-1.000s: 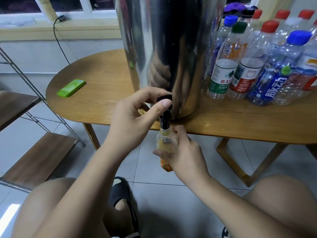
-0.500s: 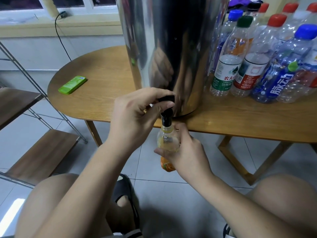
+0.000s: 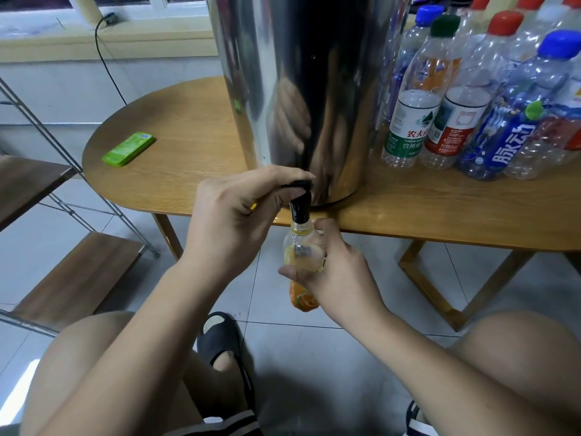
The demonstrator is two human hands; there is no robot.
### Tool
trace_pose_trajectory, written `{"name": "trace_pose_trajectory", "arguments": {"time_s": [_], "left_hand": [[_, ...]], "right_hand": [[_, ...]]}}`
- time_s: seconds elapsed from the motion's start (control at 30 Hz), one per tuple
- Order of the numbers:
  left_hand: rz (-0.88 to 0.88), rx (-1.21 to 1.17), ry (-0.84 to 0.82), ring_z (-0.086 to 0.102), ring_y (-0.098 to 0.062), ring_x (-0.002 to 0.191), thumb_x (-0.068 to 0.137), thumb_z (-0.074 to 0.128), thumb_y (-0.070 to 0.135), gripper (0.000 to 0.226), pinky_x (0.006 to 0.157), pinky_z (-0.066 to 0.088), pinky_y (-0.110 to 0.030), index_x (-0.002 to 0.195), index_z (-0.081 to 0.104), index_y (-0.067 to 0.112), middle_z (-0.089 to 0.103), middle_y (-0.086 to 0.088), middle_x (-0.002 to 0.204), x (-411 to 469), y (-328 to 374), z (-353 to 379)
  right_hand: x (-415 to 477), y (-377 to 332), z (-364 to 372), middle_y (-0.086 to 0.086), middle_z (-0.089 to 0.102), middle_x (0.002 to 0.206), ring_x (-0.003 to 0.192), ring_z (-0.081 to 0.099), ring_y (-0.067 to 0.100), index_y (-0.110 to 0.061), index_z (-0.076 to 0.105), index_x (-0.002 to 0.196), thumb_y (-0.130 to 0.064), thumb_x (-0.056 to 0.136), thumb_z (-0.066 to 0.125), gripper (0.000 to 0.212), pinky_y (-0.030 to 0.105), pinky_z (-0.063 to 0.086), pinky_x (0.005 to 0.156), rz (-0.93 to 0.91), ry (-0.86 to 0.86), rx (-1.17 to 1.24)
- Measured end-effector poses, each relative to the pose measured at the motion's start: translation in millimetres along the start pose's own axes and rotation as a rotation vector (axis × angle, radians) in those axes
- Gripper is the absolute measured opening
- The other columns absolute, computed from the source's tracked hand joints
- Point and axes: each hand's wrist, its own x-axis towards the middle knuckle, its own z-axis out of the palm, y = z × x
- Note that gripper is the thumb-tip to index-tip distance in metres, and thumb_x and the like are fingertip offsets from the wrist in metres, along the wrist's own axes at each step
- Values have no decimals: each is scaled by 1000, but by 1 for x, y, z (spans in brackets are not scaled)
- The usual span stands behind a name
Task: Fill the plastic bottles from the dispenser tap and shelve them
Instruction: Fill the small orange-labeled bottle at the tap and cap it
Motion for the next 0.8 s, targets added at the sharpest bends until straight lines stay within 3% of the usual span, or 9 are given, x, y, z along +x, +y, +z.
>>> {"name": "trace_pose_trajectory", "arguments": {"time_s": [0.13,0.27,0.4,0.67,0.8], "left_hand": [[-27,-26,-6,76,-3,98,104,75,10,16,82,57,-26,118,83,11,81,9,107,-2,1,1],[-72,-68,-8,78,-8,97,104,74,10,17,80,62,-42,119,82,11,81,7,105,-3,1,2],[-82,-81,-12,78,-10,99,105,74,10,17,80,62,-44,120,82,11,82,6,106,-4,2,1],[-125,-146,-40,77,-16,97,108,69,20,20,80,61,-48,122,80,11,81,5,107,-5,5,0],[-163,-179,-40,77,-22,96,111,66,23,21,78,62,-50,122,80,13,81,-1,105,-6,6,0]], "right_hand": [[-1,1,1,-4,75,115,105,71,33,-34,44,135,-55,80,91,75,33,50,74,7,-21,-6],[0,2,4,-13,67,104,105,71,32,-32,45,137,-56,80,91,77,30,43,72,15,-30,-6],[0,4,6,-3,74,118,108,71,32,-31,45,141,-57,80,90,81,29,45,75,22,-42,-3],[0,8,10,4,76,118,107,71,36,-38,40,137,-61,77,90,81,42,58,84,54,-45,6],[0,9,9,4,75,121,110,70,35,-37,41,140,-62,77,90,83,41,58,86,69,-57,4]]}}
